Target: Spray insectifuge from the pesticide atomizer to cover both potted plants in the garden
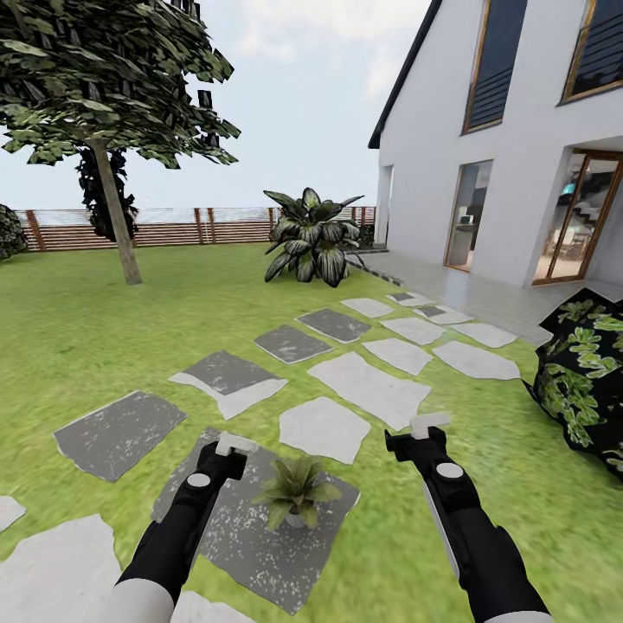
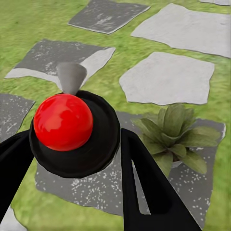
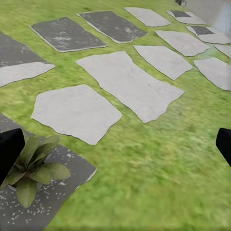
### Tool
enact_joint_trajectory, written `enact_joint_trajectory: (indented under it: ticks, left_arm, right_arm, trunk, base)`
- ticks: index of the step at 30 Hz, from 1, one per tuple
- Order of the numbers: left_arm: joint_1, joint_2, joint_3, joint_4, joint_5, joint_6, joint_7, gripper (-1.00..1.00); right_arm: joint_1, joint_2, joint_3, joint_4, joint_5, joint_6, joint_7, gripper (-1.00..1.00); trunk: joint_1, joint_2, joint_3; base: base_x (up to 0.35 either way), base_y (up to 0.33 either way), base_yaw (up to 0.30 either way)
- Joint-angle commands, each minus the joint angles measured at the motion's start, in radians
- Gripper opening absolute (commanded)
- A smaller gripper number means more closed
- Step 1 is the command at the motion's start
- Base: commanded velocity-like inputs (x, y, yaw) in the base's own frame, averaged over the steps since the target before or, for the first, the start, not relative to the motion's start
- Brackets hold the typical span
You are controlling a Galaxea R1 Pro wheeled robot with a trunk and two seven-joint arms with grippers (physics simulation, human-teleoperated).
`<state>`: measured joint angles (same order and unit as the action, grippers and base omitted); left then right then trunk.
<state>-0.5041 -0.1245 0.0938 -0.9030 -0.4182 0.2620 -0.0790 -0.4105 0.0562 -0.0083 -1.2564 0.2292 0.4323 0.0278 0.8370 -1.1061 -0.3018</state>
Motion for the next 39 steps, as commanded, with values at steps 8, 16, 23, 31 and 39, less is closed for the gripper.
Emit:
enact_joint_trajectory:
  ticks: [8, 16, 23, 31, 39]
  left_arm:
    - [-0.001, -0.001, 0.004, -0.002, -0.011, 0.005, -0.01, -1.0]
    - [-0.001, -0.001, 0.004, -0.002, -0.011, 0.005, -0.013, -1.0]
    - [-0.001, -0.001, 0.002, -0.004, -0.011, 0.007, -0.018, -1.0]
    - [-0.014, 0.005, -0.049, -0.004, -0.013, 0.025, -0.326, -1.0]
    - [-0.081, 0.148, -0.062, -0.024, -0.025, 0.013, -1.069, -1.0]
  right_arm:
    - [-0.001, 0.001, -0.001, -0.001, 0.009, 0.006, 0.003, 1.0]
    - [-0.001, 0.001, -0.001, -0.001, 0.009, 0.006, 0.003, 1.0]
    - [-0.001, -0.001, -0.001, -0.002, 0.01, 0.006, 0.005, 1.0]
    - [-0.001, -0.075, 0.01, -0.138, 0.01, 0.145, 0.23, 1.0]
    - [-0.012, -0.104, 0.01, -0.156, 0.025, 0.166, 1.134, 1.0]
  trunk:
    - [0.0, -0.001, -0.001]
    - [0.0, -0.001, -0.001]
    - [0.0, -0.001, -0.001]
    - [0.0, -0.001, -0.001]
    - [0.0, -0.001, -0.001]
  base:
    - [0.296, 0.0, 0.0]
    - [0.346, 0.0, 0.0]
    - [0.114, 0.0, 0.0]
    - [0.003, 0.0, 0.0]
    - [0.0, 0.0, 0.0]
